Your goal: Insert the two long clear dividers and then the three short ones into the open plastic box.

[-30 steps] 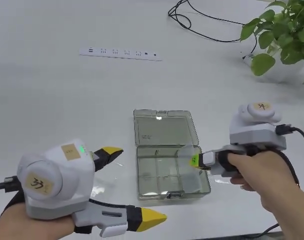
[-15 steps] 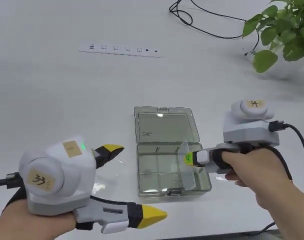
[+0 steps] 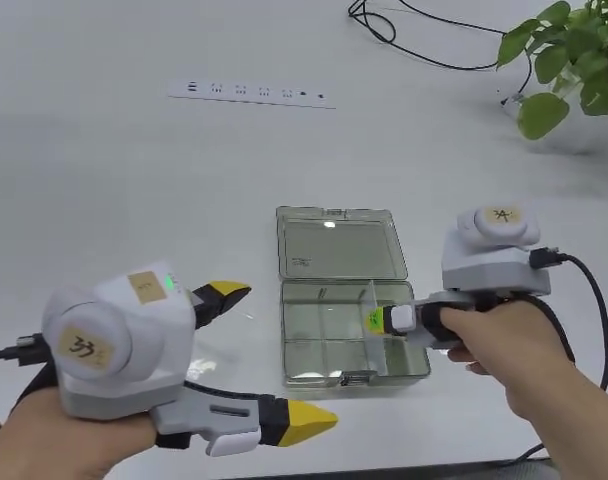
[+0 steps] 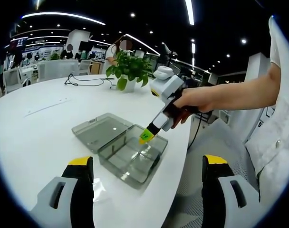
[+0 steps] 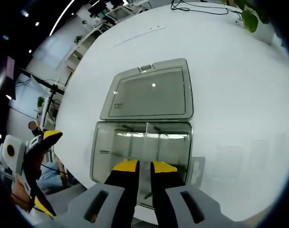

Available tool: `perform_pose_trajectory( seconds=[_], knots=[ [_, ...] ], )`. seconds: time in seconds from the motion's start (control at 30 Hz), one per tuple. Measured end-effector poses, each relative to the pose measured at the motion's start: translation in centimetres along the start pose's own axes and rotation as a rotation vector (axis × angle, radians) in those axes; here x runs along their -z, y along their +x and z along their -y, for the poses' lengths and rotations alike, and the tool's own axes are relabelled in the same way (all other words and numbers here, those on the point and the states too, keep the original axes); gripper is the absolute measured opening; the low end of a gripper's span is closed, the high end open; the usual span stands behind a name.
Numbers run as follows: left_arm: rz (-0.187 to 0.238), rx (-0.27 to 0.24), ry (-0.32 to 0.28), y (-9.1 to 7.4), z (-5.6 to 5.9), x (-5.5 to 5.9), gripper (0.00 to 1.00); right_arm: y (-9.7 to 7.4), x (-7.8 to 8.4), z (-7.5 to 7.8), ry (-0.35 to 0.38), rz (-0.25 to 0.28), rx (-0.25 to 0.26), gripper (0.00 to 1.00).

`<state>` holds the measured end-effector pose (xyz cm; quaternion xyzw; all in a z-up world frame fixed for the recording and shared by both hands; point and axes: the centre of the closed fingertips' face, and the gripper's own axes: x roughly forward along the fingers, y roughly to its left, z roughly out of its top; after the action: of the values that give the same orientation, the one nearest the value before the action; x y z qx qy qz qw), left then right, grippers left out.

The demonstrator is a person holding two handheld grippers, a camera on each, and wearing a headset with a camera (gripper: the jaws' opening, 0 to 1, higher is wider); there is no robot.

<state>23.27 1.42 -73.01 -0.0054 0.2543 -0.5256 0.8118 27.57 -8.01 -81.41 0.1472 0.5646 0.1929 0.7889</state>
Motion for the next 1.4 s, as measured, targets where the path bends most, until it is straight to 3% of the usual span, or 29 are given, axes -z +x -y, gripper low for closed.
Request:
perform_pose_trajectory(
  seconds=[0.37,0.8,1.3,1.4],
  knots=[
    [0.003,-0.023,-0.004,-0.1,-0.2,-0.5,0.96,-0.5,-0.2,-0.2,-0.003,0.036,-0.063,0.11],
    [0.005,-0.061,-0.008,-0.8,-0.1,-0.8,0.96,-3.8,-1.6,-1.7,-0.032,0.134,-0.161,0.21],
    [-0.006,-0.152,-0.028,-2.8,-0.7,-0.3,0.96,-7.0,-2.5,-2.6,-0.2,0.241,-0.257,0.36],
    [-0.009,-0.171,-0.034,-3.0,-0.9,-0.2,0.95,-7.9,-2.5,-2.4,-0.267,0.256,-0.268,0.38]
  ],
)
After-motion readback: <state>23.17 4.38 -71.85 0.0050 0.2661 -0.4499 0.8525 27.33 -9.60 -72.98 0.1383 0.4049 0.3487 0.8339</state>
